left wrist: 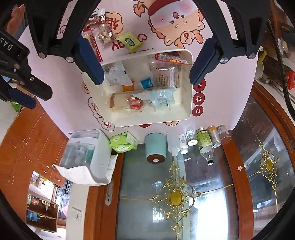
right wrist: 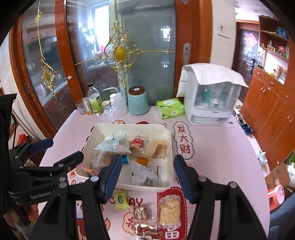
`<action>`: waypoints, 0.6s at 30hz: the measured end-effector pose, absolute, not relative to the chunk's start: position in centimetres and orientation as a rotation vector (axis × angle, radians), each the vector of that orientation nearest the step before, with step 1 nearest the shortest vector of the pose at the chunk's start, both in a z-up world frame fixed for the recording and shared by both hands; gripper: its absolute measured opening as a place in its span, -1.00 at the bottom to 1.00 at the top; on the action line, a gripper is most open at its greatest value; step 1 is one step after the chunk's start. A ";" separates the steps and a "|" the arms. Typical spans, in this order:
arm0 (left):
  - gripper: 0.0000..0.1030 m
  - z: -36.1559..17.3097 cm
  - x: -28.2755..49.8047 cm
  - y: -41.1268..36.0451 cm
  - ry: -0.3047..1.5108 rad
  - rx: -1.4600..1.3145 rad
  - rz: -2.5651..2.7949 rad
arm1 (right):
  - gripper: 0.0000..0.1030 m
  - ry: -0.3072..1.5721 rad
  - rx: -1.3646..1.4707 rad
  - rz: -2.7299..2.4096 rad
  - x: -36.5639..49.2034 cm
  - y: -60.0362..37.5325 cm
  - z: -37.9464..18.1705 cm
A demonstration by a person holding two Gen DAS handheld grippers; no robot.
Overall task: Organize snacks
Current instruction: 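Move both open grippers back to the remaining snacks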
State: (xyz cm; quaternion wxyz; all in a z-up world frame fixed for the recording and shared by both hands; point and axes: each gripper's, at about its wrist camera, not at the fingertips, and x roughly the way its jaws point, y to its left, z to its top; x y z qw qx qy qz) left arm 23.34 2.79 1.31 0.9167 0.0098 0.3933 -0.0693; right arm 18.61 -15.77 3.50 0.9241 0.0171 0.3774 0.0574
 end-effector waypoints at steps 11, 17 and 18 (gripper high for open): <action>0.82 1.2 17.6 1.8 0.688 -0.007 -0.230 | 0.15 0.660 0.009 -0.005 11.2 -17.7 3.0; 0.82 -0.4 15.4 0.9 0.670 0.031 -0.305 | 0.15 0.646 -0.108 -0.084 8.3 -17.7 0.7; 0.82 -0.8 15.0 0.8 0.672 0.041 -0.316 | 0.15 0.660 -0.107 -0.082 8.1 -17.8 0.3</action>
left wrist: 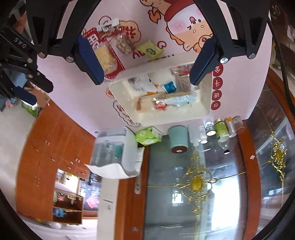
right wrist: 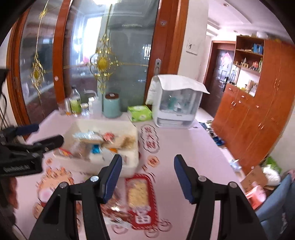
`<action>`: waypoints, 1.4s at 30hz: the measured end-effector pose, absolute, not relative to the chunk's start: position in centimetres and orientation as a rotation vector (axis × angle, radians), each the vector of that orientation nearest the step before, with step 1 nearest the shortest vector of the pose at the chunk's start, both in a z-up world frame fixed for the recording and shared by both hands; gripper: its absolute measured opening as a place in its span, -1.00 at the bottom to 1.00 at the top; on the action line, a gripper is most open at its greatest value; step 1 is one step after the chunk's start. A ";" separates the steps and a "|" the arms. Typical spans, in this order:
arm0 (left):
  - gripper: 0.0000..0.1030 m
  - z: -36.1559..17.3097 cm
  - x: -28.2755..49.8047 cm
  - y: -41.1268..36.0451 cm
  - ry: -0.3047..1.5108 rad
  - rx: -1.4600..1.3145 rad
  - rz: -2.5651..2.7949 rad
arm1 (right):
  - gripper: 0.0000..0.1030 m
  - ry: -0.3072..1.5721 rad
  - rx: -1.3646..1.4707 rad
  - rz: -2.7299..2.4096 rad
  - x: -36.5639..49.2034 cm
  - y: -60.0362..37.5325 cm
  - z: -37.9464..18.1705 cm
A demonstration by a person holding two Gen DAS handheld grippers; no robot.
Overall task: Organize snacks
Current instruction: 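Move both open grippers back to the remaining snacks, then grasp the green square pack with the left gripper while the right grasps the clear pastry bag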
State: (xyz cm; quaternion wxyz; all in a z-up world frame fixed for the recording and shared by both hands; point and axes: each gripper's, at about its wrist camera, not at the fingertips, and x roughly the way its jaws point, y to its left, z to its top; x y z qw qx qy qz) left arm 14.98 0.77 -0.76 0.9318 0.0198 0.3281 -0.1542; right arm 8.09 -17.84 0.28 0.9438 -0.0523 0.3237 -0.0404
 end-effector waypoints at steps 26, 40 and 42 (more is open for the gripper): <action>0.82 -16.0 22.4 0.1 1.104 -0.079 -0.109 | 0.18 1.126 0.079 0.144 16.7 -23.4 -15.6; 0.81 -22.7 27.3 -1.9 1.224 -0.167 0.050 | 0.21 1.250 0.116 0.277 20.7 -21.7 -21.7; 0.67 -23.2 27.3 -2.0 1.227 -0.158 0.064 | 0.26 1.275 0.103 0.276 20.6 -21.3 -22.5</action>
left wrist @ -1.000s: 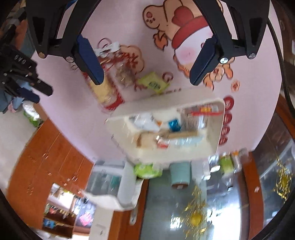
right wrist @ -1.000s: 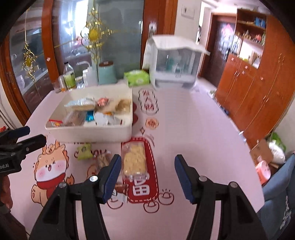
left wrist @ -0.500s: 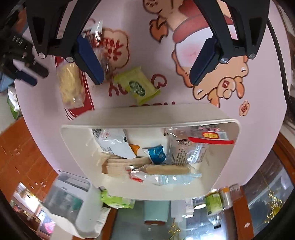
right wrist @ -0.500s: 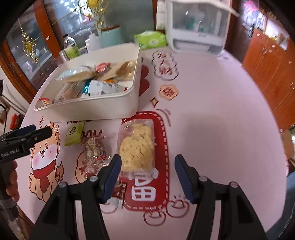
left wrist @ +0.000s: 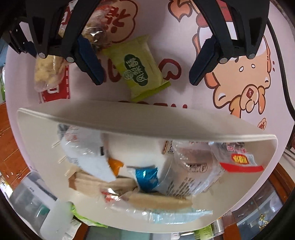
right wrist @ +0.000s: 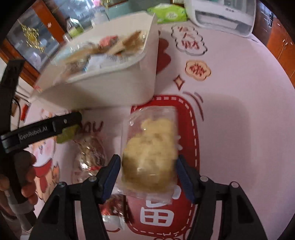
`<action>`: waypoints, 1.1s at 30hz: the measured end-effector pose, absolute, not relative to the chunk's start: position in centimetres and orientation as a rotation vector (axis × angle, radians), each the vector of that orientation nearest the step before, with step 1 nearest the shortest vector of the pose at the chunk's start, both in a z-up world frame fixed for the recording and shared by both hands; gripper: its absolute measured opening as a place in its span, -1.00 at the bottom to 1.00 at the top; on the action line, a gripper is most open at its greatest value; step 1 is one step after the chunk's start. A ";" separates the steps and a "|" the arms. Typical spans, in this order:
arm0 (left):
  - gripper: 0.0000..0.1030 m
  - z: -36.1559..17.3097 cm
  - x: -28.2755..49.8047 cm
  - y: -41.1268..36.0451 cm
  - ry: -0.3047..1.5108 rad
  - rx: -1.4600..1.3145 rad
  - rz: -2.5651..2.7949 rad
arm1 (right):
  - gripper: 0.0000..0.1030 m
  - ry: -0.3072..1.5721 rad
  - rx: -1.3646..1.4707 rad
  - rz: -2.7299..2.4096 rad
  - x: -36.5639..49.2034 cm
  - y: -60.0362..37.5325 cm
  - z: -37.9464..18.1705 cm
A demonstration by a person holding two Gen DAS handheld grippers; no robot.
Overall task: Organize snacks
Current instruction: 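Grasp the green square pack with the left gripper while the right grasps the clear pastry bag, then lift both held packs and carry them over the white bin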
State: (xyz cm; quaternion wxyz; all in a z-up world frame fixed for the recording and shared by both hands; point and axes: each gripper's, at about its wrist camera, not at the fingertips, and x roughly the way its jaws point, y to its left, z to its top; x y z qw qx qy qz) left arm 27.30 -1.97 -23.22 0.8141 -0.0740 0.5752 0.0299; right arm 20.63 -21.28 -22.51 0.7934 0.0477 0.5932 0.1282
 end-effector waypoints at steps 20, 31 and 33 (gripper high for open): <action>-0.33 -21.6 20.2 -1.3 1.137 -0.021 0.062 | 0.16 1.230 0.017 0.249 17.5 -21.2 -21.7; -0.32 -17.0 17.2 -3.2 1.082 0.049 -0.004 | 0.16 1.169 0.053 0.273 15.0 -21.9 -17.7; -0.33 -16.3 17.3 -3.5 1.074 0.060 -0.007 | 0.16 1.145 0.044 0.283 15.0 -21.7 -16.5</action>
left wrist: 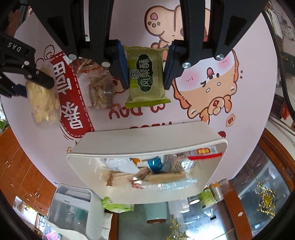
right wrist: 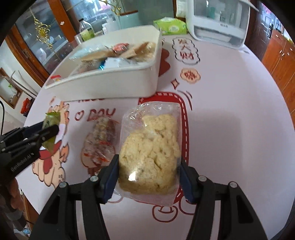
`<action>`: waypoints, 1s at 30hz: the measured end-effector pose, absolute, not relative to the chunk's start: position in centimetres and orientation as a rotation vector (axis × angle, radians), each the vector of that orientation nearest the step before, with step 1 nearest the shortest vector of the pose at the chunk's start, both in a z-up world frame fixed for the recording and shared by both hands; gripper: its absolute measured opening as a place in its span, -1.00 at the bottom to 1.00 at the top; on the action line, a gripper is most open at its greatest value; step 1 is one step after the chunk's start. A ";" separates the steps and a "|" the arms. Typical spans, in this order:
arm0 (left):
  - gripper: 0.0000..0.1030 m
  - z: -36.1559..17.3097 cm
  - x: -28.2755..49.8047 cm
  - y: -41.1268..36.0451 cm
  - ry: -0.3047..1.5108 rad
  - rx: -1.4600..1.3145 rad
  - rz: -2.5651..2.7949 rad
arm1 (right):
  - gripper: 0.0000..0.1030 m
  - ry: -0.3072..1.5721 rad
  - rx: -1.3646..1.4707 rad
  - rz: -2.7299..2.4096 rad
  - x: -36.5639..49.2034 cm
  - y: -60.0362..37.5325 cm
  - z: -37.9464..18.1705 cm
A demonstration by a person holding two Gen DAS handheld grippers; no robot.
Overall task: Organize snacks
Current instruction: 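Lift both held packs and carry them over the white bin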
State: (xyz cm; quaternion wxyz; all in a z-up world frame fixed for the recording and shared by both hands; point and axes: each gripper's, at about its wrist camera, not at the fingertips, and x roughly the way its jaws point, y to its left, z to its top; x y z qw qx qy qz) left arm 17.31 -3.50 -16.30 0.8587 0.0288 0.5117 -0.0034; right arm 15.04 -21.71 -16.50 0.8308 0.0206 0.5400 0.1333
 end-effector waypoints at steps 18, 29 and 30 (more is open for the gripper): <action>-0.32 0.8 25.4 -1.1 0.884 0.096 0.016 | 0.16 0.681 0.001 0.335 23.1 -21.4 7.8; -0.32 0.9 32.1 0.3 0.882 0.021 0.063 | 0.16 0.786 0.021 0.291 31.2 -19.1 4.6; -0.32 0.1 32.5 0.2 0.894 0.026 0.068 | 0.16 0.811 0.023 0.289 31.8 -18.9 3.5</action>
